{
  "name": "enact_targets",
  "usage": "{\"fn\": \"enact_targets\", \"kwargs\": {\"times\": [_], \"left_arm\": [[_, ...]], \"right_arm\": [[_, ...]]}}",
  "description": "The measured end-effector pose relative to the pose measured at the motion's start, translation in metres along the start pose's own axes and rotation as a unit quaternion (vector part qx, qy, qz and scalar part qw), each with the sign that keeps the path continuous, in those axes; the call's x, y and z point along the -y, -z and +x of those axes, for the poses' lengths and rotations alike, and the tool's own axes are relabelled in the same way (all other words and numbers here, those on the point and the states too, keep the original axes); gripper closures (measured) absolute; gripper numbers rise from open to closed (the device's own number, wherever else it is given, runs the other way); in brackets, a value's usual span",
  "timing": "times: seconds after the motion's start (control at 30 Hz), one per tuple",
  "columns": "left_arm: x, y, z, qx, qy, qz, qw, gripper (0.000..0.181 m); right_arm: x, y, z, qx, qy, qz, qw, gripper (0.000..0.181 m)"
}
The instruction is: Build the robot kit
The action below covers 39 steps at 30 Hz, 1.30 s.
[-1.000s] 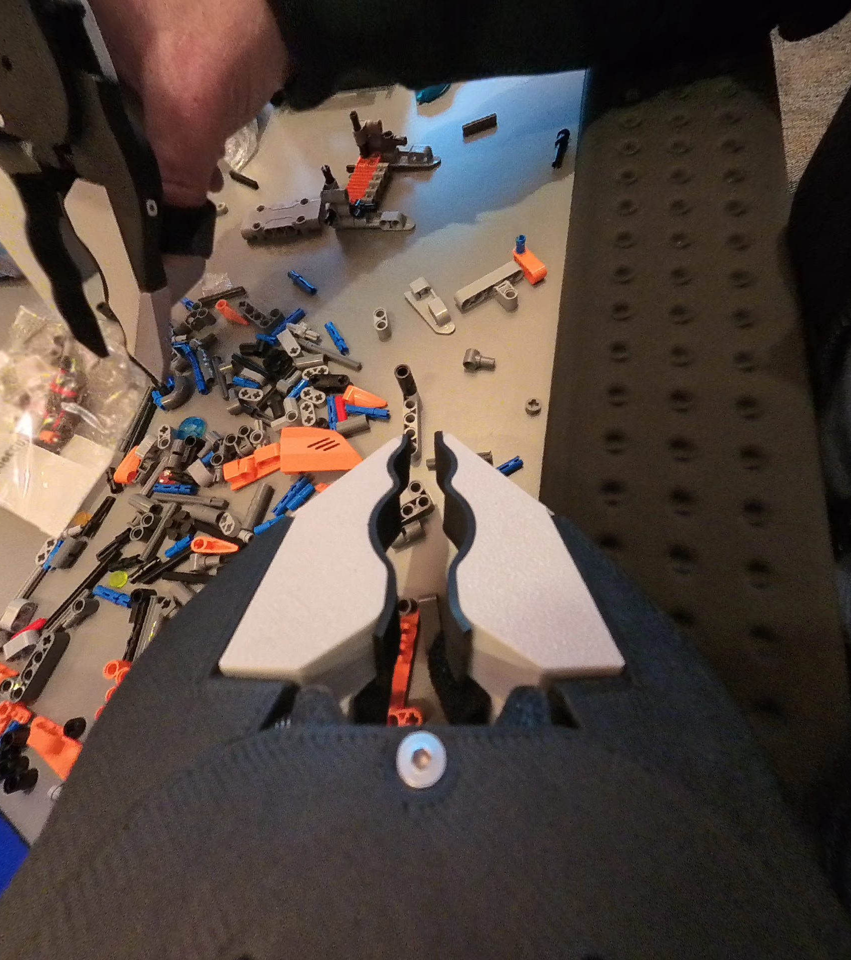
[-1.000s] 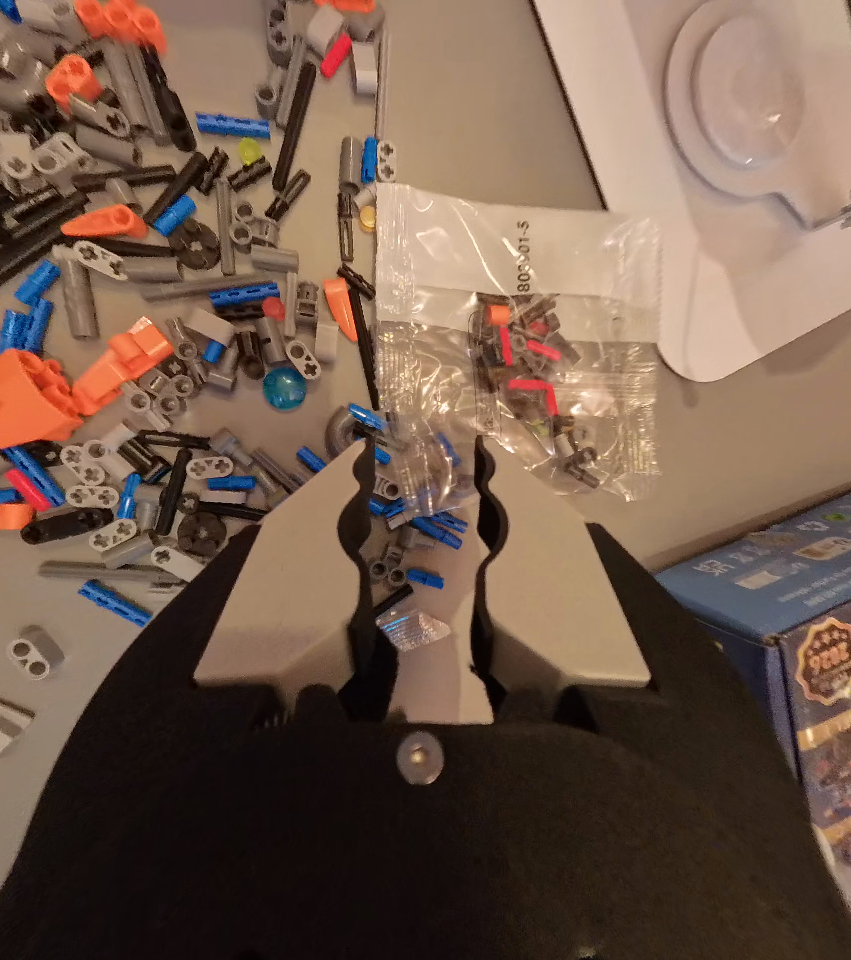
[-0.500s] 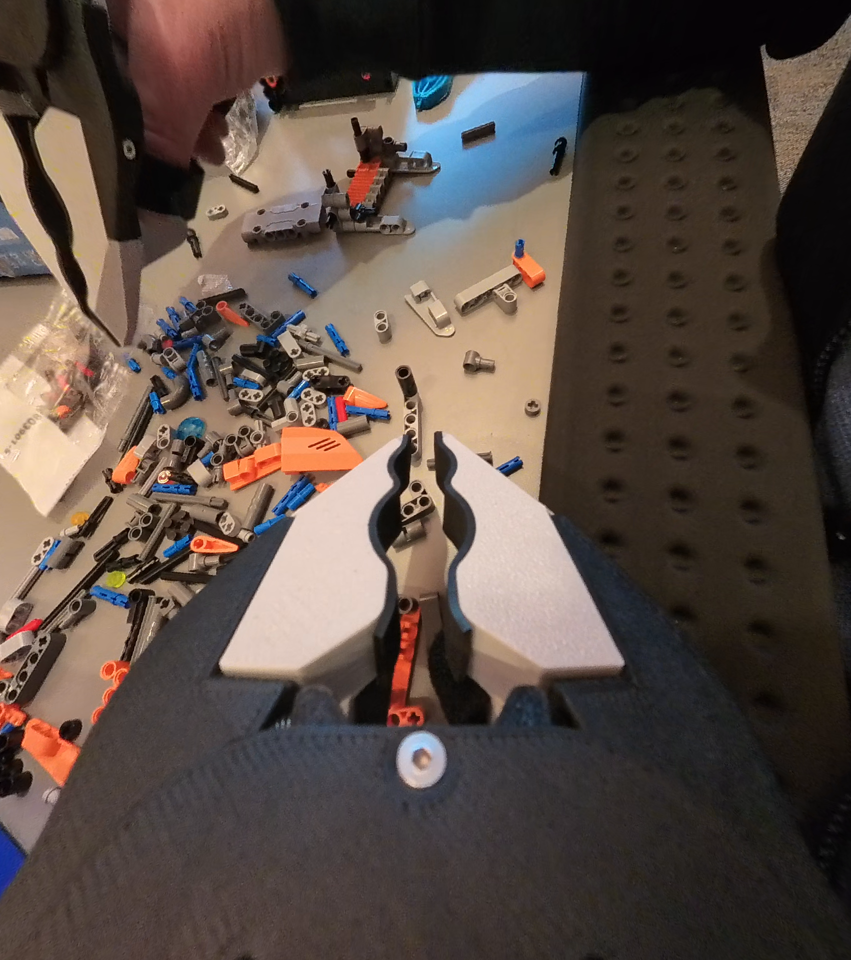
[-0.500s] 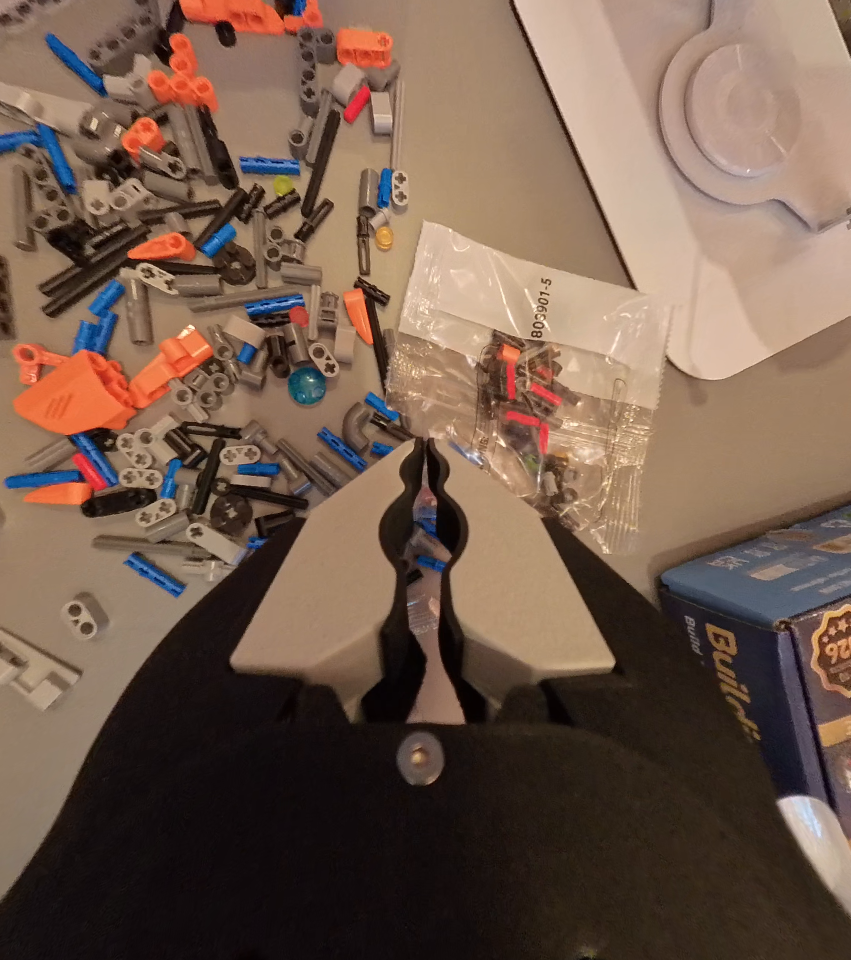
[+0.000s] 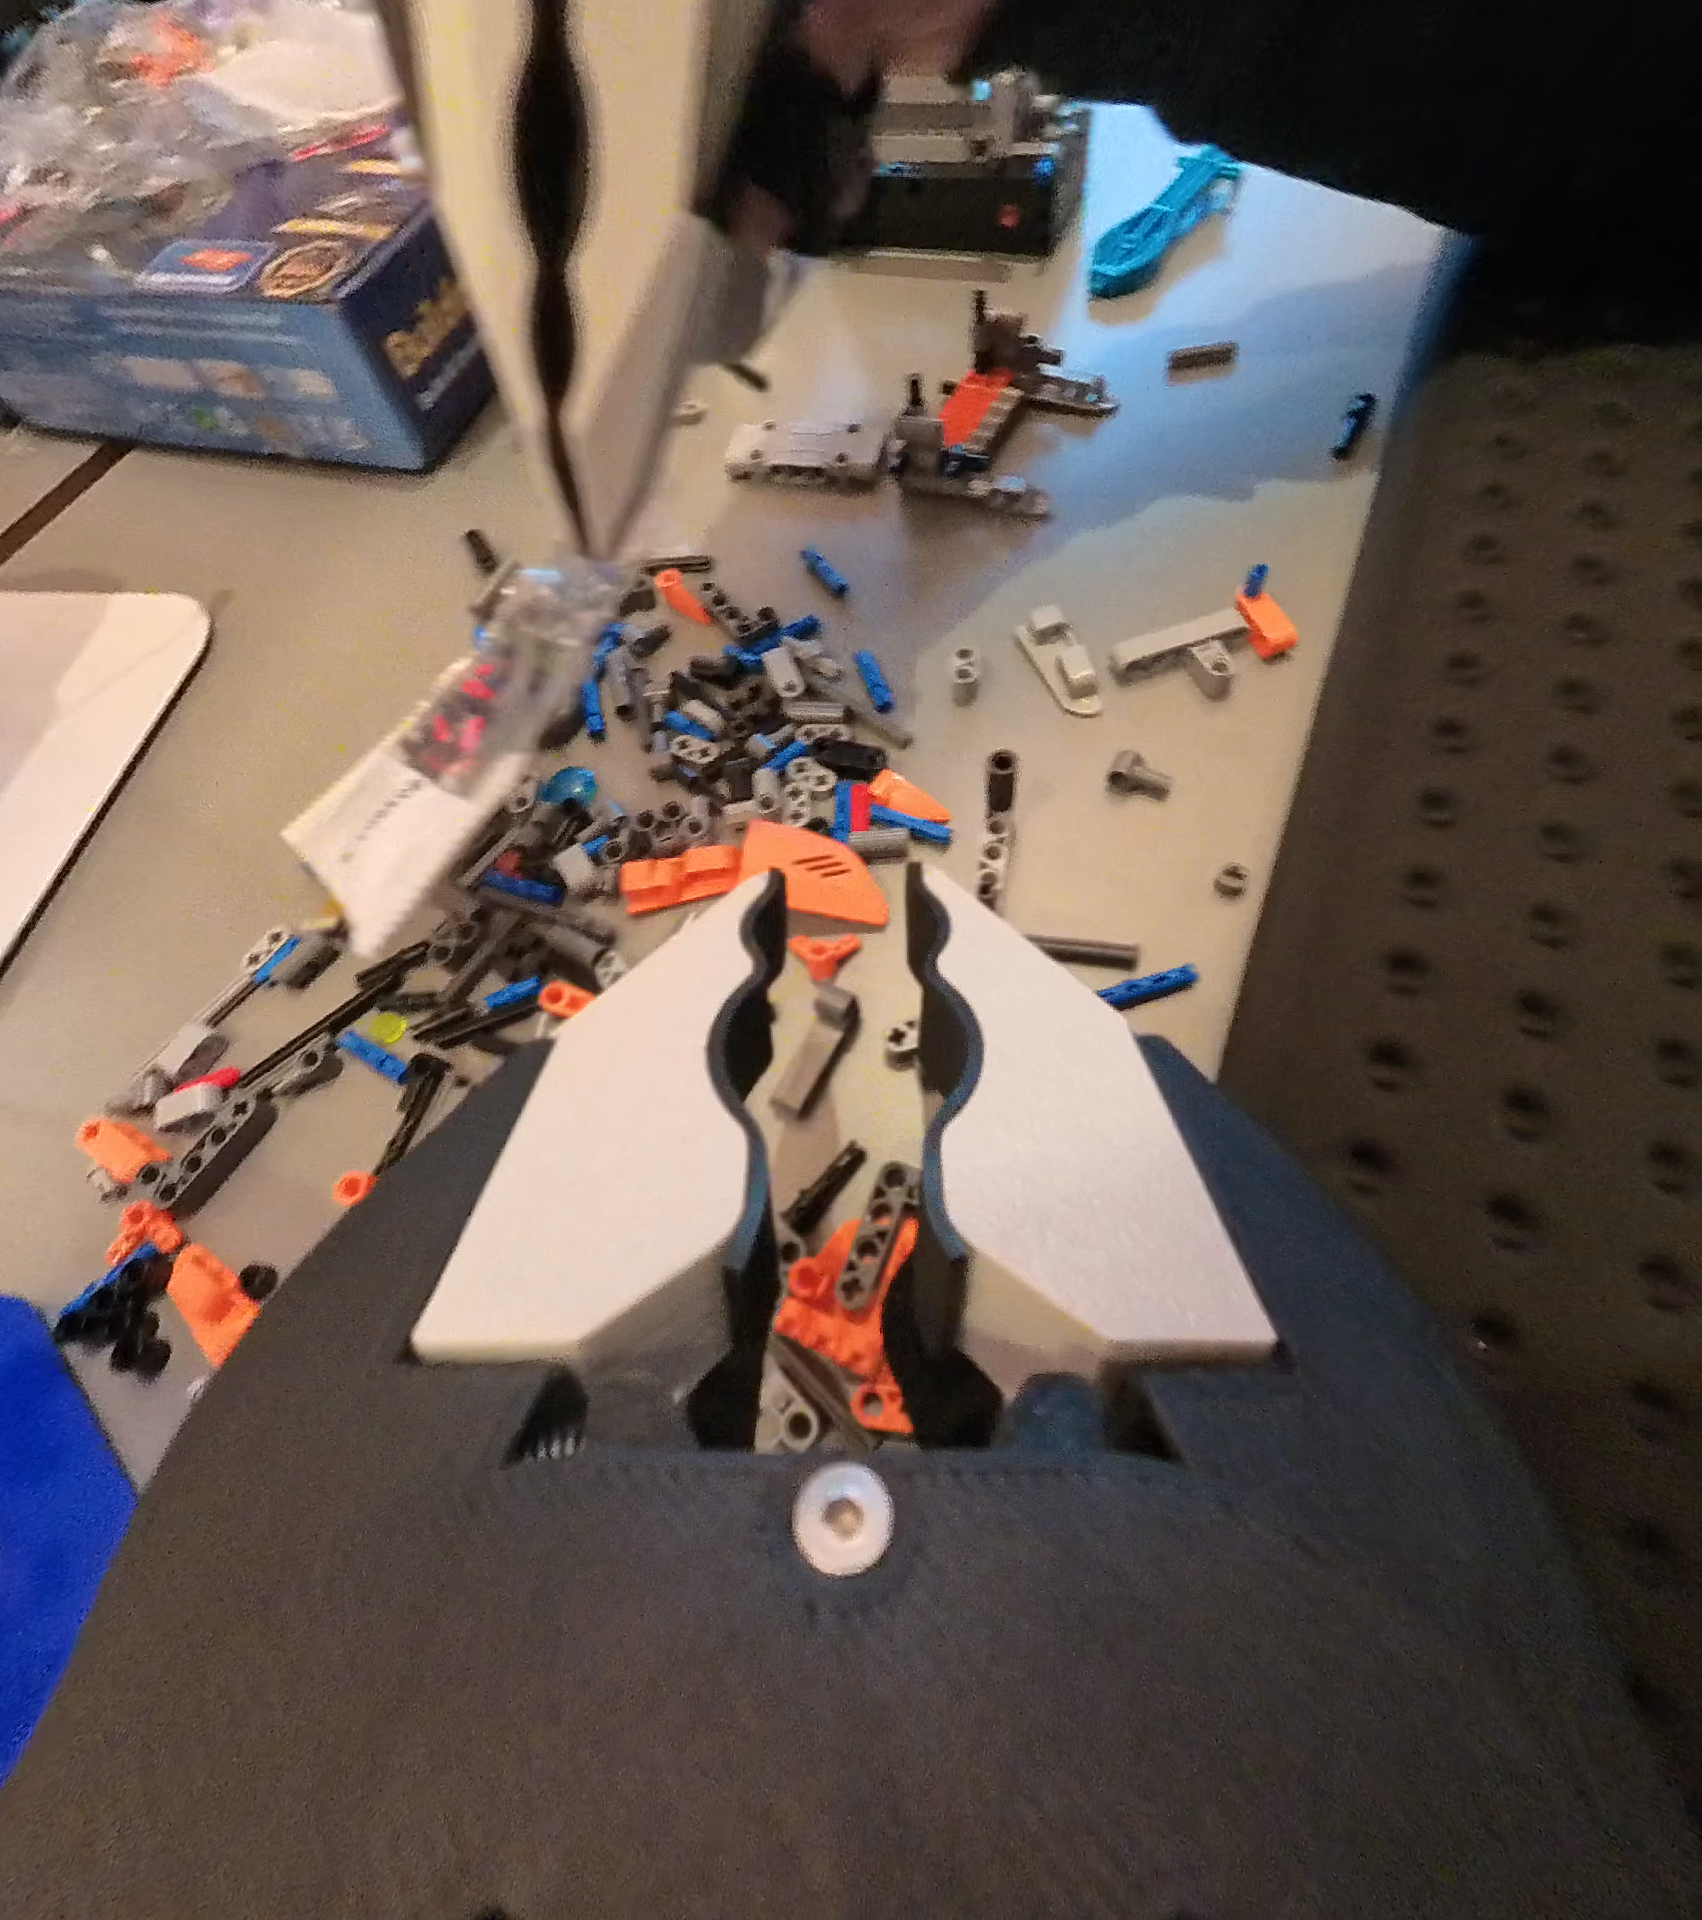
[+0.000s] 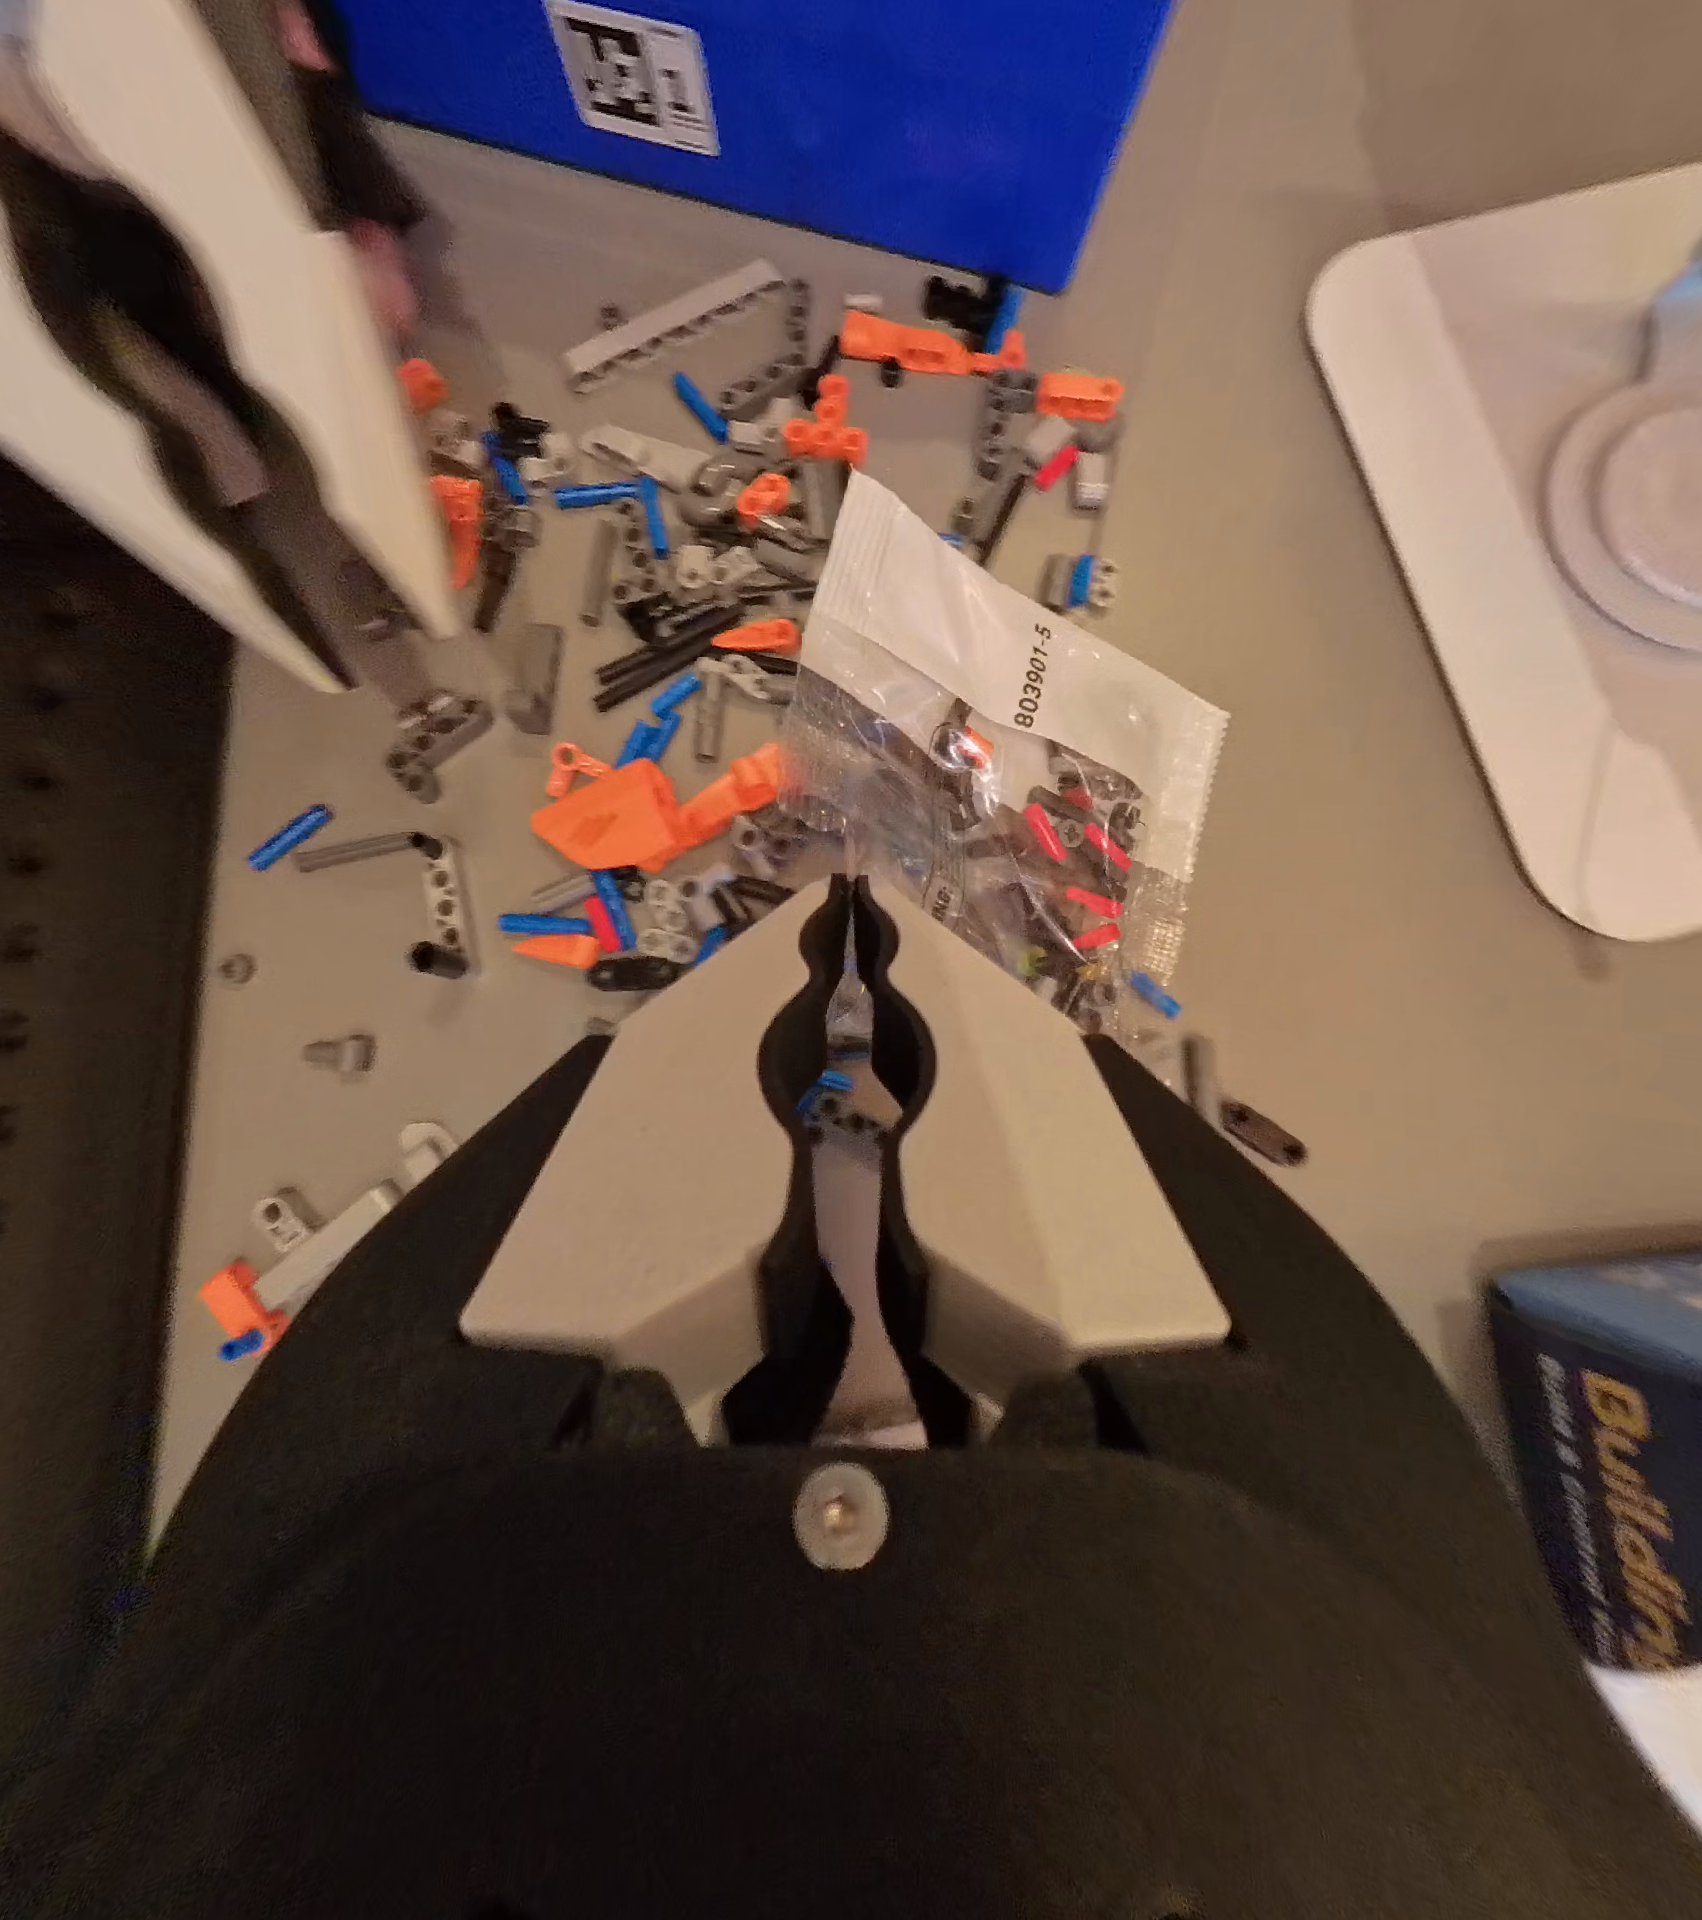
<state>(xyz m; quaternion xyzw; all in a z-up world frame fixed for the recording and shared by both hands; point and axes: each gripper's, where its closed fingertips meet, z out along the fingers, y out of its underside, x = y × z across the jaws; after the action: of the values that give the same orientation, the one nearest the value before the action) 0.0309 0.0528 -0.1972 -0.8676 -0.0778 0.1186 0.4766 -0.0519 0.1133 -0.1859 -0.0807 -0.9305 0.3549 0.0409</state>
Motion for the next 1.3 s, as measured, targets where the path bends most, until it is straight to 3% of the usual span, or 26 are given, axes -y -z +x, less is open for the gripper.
{"fn": "enact_targets", "kwargs": {"times": [0.13, 0.23, 0.37, 0.57, 0.73, 0.9, 1.2, 1.3], "left_arm": [[-0.005, 0.0, -0.009, 0.015, 0.023, -0.009, 1.0, 0.159], [-0.012, -0.003, -0.012, 0.021, 0.025, -0.028, 0.999, 0.158], [-0.019, -0.007, -0.014, 0.016, 0.043, -0.046, 0.998, 0.156], [-0.023, -0.009, -0.014, 0.011, 0.051, -0.056, 0.997, 0.155], [-0.026, -0.011, -0.013, 0.01, 0.051, -0.063, 0.997, 0.155], [-0.027, -0.012, -0.015, 0.012, 0.054, -0.065, 0.996, 0.155], [-0.019, -0.007, -0.023, 0.036, 0.051, -0.047, 0.997, 0.157], [-0.025, -0.013, -0.022, 0.034, 0.047, -0.068, 0.996, 0.153]], "right_arm": [[0.002, -0.013, -0.037, 0.08, 0.023, -0.012, 0.996, 0.178], [0.009, -0.012, -0.041, 0.102, 0.008, 0.011, 0.995, 0.164], [0.018, -0.003, -0.013, 0.072, -0.048, 0.054, 0.995, 0.153], [-0.012, -0.019, 0.047, -0.035, -0.133, 0.011, 0.99, 0.135], [-0.031, -0.046, 0.053, -0.022, -0.154, -0.03, 0.987, 0.144], [-0.029, -0.048, 0.051, -0.018, -0.145, -0.023, 0.989, 0.181], [-0.019, -0.04, 0.044, -0.012, -0.14, 0.002, 0.99, 0.181], [-0.021, -0.043, 0.047, -0.008, -0.164, 0.001, 0.986, 0.152]]}}
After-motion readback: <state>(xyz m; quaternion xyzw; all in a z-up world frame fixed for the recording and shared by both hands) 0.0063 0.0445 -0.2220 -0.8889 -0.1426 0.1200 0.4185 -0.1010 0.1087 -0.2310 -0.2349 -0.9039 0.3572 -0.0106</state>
